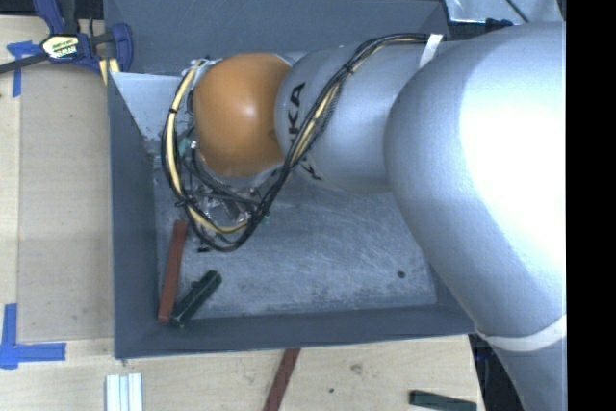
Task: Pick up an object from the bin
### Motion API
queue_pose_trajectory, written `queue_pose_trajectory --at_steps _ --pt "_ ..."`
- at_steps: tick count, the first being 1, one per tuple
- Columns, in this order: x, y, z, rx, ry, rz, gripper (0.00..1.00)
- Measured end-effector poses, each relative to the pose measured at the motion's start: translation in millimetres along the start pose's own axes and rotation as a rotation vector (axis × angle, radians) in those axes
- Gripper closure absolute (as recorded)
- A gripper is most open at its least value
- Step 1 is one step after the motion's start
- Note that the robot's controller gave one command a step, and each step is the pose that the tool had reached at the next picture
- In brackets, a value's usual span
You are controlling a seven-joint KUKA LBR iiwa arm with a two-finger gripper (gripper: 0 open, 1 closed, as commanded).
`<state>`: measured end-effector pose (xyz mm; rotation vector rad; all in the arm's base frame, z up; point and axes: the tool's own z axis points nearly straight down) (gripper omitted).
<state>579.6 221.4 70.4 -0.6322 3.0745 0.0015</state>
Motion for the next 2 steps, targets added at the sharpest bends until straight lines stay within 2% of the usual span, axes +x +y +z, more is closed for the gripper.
queue_pose_trajectory --at_steps 1,2 --pt "0.4 -6.6 -51.5 0.000 0.006 0.002 1.00" --pt "-18.8 -11.0 -41.0 0.000 0.000 -0.013 0.00"
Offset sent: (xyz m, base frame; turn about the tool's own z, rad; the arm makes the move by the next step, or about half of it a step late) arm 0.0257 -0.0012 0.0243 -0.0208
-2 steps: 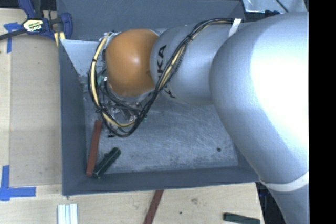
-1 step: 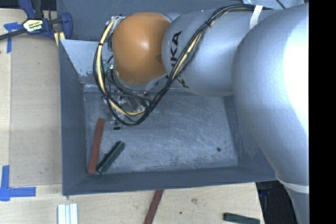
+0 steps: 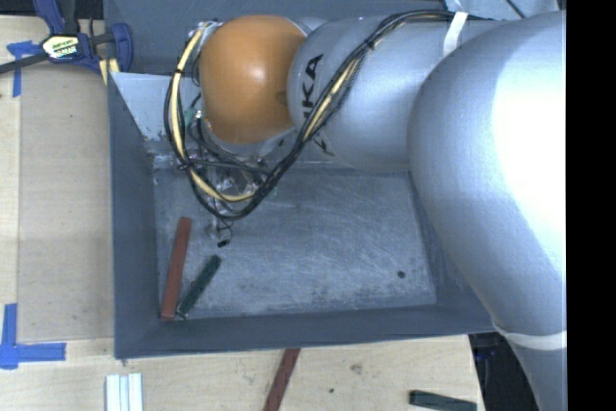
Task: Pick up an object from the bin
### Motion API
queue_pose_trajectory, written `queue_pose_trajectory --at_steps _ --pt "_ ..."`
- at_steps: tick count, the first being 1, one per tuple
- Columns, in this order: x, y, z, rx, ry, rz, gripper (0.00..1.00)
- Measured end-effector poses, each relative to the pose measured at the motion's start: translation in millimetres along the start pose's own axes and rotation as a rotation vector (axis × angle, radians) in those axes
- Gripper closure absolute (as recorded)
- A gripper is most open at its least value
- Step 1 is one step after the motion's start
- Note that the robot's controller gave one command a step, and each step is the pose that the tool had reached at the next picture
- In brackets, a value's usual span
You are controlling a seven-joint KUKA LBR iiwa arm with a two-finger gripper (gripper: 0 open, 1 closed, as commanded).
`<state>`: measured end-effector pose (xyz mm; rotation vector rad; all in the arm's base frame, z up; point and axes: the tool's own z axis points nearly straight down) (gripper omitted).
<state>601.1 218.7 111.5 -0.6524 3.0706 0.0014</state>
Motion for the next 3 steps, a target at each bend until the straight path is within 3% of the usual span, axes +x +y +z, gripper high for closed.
queue_pose_trajectory --at_steps 1,2,3 --pt "-4.3 -1.0 17.8 0.000 0.003 -0.005 0.00" --pt "7.9 11.0 26.3 0.001 -0.001 -0.280 0.00" --pt "12.9 11.4 40.5 -0.001 0.000 -0.717 1.00"
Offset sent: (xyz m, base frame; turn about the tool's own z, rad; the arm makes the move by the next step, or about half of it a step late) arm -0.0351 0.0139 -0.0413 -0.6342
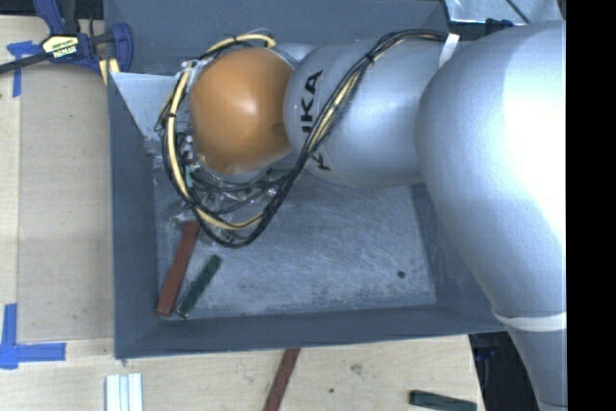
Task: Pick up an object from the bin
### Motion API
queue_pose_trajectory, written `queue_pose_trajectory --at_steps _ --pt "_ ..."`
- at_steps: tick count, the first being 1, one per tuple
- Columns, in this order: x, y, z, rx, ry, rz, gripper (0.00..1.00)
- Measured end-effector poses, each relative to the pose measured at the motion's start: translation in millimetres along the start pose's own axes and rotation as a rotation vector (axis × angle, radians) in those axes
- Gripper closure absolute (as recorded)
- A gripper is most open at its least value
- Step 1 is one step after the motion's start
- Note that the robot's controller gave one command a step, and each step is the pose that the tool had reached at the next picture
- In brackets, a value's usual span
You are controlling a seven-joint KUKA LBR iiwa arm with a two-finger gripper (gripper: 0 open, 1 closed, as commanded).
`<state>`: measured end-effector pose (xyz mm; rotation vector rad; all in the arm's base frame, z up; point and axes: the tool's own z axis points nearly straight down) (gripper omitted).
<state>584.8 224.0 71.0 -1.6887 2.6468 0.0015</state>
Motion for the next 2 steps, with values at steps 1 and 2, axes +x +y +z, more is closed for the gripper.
queue_pose_trajectory --at_steps 1,2 --pt "0.1 -0.1 0.0 0.000 0.001 0.000 1.00" --pt "22.8 -4.9 -62.5 0.000 0.000 -0.028 1.00"
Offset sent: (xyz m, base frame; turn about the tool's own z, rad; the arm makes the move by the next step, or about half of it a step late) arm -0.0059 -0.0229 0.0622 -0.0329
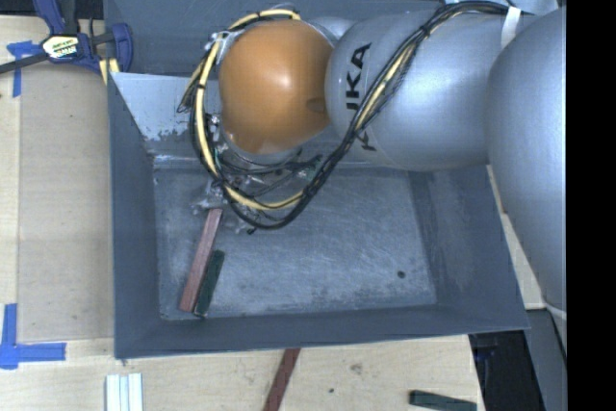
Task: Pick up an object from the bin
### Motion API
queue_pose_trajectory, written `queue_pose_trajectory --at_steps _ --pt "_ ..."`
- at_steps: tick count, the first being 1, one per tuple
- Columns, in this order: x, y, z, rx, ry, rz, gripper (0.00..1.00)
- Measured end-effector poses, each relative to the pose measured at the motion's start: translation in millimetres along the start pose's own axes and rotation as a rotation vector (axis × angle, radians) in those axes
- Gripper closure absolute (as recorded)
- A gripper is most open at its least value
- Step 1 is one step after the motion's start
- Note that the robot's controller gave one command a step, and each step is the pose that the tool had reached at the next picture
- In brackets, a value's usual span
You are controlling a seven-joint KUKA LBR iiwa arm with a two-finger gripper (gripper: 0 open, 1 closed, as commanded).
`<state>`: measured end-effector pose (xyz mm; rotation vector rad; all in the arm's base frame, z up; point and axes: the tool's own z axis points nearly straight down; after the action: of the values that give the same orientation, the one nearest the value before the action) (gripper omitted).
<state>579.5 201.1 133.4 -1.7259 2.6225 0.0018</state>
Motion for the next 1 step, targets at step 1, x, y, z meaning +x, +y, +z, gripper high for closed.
queue_pose_trajectory --at_steps 1 --pt "0.0 0.0 0.0 0.000 0.000 0.000 1.00"
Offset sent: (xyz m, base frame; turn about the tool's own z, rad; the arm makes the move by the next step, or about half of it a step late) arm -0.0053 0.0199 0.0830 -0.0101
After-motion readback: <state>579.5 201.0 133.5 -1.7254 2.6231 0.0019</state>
